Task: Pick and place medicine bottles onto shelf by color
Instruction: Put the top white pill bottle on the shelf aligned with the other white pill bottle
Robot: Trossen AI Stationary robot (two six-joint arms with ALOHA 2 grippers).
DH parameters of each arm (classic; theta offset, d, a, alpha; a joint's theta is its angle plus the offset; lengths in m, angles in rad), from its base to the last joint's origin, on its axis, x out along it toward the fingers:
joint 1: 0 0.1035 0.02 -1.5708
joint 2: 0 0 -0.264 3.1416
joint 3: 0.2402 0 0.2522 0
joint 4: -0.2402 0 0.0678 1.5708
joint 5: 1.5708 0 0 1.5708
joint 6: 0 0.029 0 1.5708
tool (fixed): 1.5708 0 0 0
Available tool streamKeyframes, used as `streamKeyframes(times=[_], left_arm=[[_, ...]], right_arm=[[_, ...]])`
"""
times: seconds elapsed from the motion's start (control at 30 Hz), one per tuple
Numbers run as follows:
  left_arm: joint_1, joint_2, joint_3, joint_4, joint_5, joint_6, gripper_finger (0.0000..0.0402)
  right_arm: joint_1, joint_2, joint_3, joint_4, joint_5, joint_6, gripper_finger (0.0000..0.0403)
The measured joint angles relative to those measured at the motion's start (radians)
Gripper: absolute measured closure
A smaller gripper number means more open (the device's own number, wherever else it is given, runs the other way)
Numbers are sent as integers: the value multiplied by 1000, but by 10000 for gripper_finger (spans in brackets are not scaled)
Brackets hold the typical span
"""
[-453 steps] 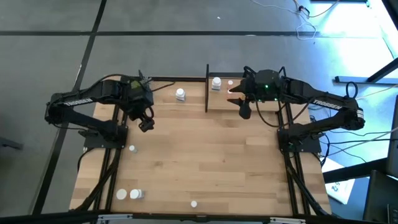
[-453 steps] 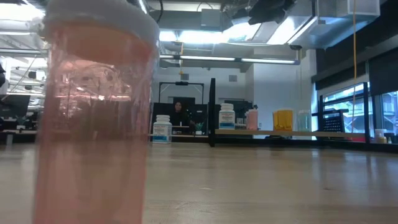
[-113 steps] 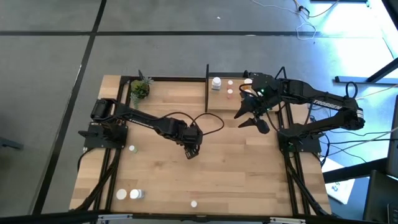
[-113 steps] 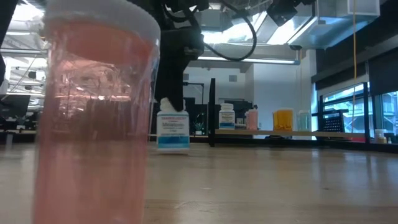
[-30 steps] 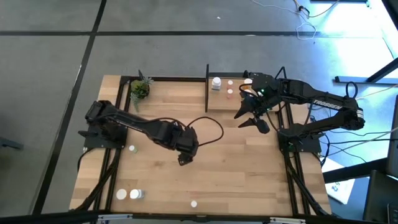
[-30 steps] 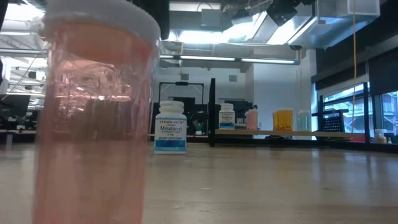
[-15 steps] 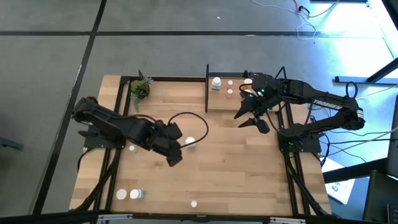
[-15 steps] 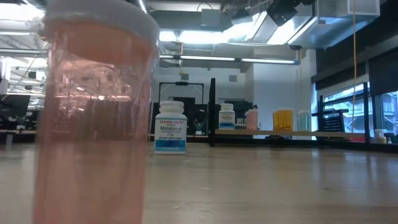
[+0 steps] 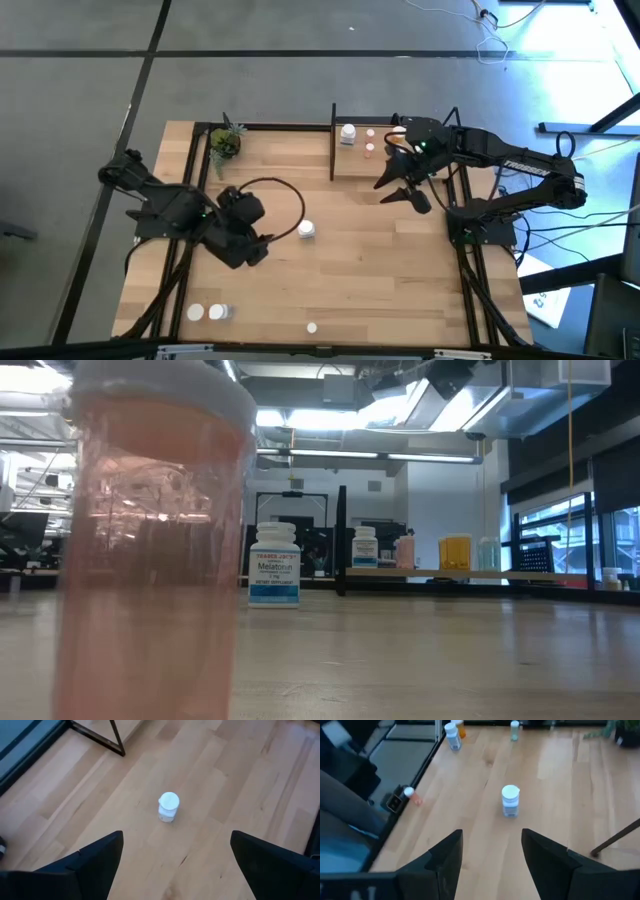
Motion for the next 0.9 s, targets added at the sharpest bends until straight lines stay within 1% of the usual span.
streamKeyframes(times=[0.07,0.17,0.27,0.37,0.53,0.83,0.9], left_arm=[[-14,-3,0,-9,-14,-9,39],[-24,-5,0,-19,-18,-24,39],[-34,-5,0,-21,-18,-26,39],[-35,-5,0,-21,-18,-25,39],[-35,-5,0,-21,-18,-30,39],[-35,-5,0,-18,-18,-30,39],[-35,-5,0,-18,-17,-31,39]], right_arm=[[0,0,0,7,5,54,198],[0,3,0,74,80,64,198],[-1,3,0,87,101,70,198],[0,8,0,88,95,64,198],[0,38,0,102,23,68,198],[0,150,0,119,22,62,198],[1,167,0,130,5,60,198]])
